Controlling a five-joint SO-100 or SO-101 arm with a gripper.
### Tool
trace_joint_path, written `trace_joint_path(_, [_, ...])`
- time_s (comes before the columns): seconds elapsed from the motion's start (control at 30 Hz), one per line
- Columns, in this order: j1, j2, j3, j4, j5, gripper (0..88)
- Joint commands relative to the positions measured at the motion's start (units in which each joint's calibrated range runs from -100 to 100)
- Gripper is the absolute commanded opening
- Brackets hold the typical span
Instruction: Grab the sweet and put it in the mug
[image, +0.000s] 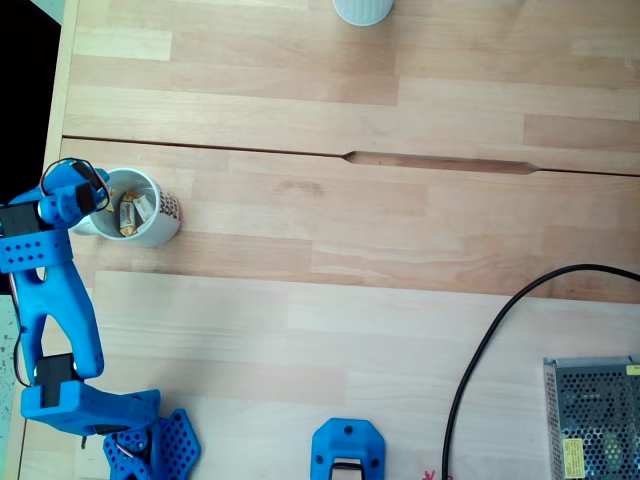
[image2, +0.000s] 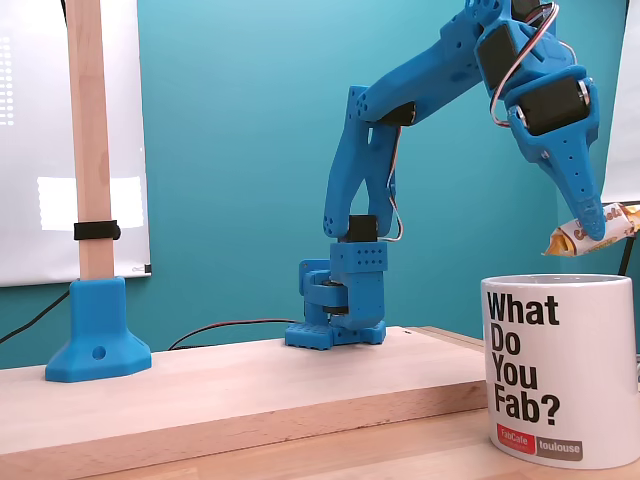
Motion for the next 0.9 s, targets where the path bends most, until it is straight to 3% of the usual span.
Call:
trace_joint_path(0.0, [-0.47,-4.46,-1.08,-0.49,0.24,7.2])
trace_joint_path(0.3, [-0.40,-4.63,-1.17,-0.57,0.29,8.7])
trace_joint_path(0.6, [0.54,-4.63,-1.08,-0.41,-0.15,22.8])
trace_joint_path(0.87, [0.76,-4.72,-1.08,-0.33,-0.24,23.4])
